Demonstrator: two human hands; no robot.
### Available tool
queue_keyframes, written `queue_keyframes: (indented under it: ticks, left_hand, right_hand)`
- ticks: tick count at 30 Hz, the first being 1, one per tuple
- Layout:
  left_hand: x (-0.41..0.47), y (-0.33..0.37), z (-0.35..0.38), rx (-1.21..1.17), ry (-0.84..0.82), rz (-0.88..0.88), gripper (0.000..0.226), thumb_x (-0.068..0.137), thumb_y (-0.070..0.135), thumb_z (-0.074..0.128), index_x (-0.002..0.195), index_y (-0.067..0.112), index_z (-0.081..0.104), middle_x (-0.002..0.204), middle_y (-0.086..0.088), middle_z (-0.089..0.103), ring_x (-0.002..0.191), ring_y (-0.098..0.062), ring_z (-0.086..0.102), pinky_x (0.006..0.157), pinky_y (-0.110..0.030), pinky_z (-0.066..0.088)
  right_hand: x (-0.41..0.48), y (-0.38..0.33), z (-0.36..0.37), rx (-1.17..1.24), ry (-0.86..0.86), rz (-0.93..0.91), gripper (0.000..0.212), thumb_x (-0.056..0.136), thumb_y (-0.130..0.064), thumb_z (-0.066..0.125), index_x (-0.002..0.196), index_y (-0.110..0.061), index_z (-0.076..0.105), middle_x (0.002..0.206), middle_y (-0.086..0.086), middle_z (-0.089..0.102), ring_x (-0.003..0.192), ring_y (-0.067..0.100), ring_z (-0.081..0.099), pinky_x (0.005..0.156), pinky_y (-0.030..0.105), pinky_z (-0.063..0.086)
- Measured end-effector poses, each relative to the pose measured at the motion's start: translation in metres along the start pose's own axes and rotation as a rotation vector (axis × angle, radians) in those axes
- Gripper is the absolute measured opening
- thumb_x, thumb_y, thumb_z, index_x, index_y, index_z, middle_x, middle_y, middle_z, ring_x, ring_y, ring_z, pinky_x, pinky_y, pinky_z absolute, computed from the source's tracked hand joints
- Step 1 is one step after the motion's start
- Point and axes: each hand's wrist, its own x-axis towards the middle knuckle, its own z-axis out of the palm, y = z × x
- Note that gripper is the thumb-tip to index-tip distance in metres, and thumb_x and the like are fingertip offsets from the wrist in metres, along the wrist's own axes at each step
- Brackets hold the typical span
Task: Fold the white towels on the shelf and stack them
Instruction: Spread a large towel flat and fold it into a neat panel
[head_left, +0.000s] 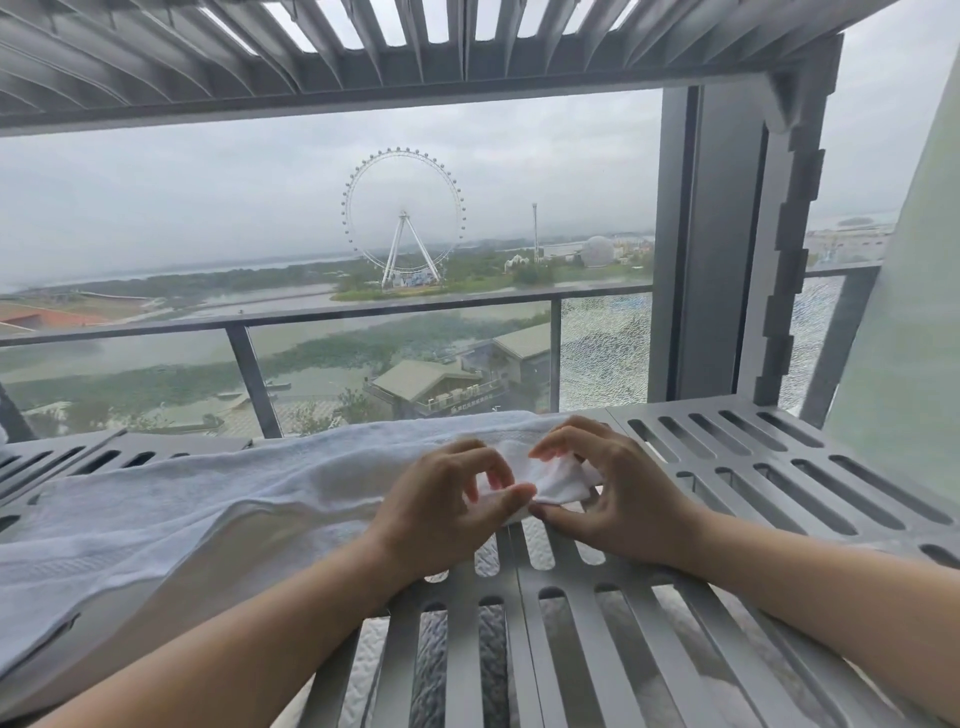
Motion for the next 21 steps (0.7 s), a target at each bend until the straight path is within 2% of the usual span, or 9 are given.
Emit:
queue_keyframes:
  ticks: [3,8,11,13,15,19,21]
  left_hand:
    - [0.001,0.0,0.0,0.017,-0.017,-0.002,0.02,0.08,0.051,0.059,0.078,0.031,0.061,0.073,0.023,0.053,0.06,-0.001,0.053,0.054,-0.018,0.043]
    - [0.002,-0.001,-0.001,0.06,-0.105,-0.017,0.026,0.07,0.052,0.069,0.09,0.035,0.067,0.078,0.024,0.053,0.061,0.001,0.053,0.055,-0.018,0.046]
    - [0.001,-0.002,0.001,0.065,-0.086,-0.037,0.018,0.072,0.045,0.072,0.088,0.036,0.068,0.075,0.025,0.053,0.061,0.001,0.053,0.056,-0.019,0.046]
    - [0.001,-0.003,0.002,0.063,-0.053,-0.037,0.011,0.077,0.043,0.068,0.086,0.036,0.069,0.074,0.027,0.053,0.06,0.001,0.054,0.054,-0.014,0.043]
    - [0.001,-0.003,0.002,0.05,-0.014,-0.035,0.009,0.079,0.041,0.064,0.084,0.035,0.068,0.073,0.028,0.053,0.061,0.001,0.055,0.053,-0.01,0.039]
    - [0.0,-0.003,0.002,0.032,-0.004,0.0,0.011,0.079,0.046,0.057,0.085,0.037,0.06,0.074,0.025,0.053,0.065,0.002,0.054,0.053,-0.01,0.038]
    - [0.0,-0.004,0.002,0.035,-0.019,0.016,0.013,0.079,0.048,0.053,0.086,0.037,0.057,0.076,0.023,0.054,0.066,0.001,0.054,0.054,-0.011,0.039]
  right_hand:
    - [0.0,0.0,0.0,-0.007,-0.003,-0.018,0.038,0.067,-0.027,0.079,0.1,-0.017,0.061,0.096,-0.005,0.06,0.087,0.004,0.053,0.077,0.009,0.039]
    - [-0.003,0.002,-0.001,-0.023,-0.068,-0.04,0.043,0.064,-0.018,0.078,0.103,-0.012,0.061,0.101,-0.001,0.059,0.09,0.01,0.054,0.079,0.009,0.04]
    - [-0.01,0.008,-0.004,-0.014,-0.048,-0.026,0.04,0.063,-0.012,0.075,0.1,-0.013,0.06,0.102,-0.002,0.058,0.092,0.01,0.056,0.08,0.02,0.048]
    - [-0.012,0.009,-0.006,0.0,-0.03,-0.017,0.036,0.063,-0.011,0.074,0.096,-0.013,0.058,0.101,-0.003,0.057,0.091,0.012,0.057,0.076,0.029,0.051]
    - [-0.012,0.009,-0.006,0.03,-0.016,-0.039,0.032,0.064,-0.011,0.076,0.09,-0.015,0.056,0.099,-0.003,0.055,0.089,0.014,0.055,0.072,0.031,0.051]
    - [-0.016,0.007,-0.01,0.051,-0.022,-0.105,0.023,0.07,-0.021,0.077,0.078,-0.027,0.056,0.102,-0.006,0.048,0.094,0.009,0.051,0.074,0.021,0.045]
    - [-0.018,0.009,-0.012,0.034,-0.022,-0.098,0.02,0.07,-0.023,0.078,0.072,-0.027,0.059,0.104,-0.006,0.049,0.1,0.004,0.05,0.078,0.018,0.043]
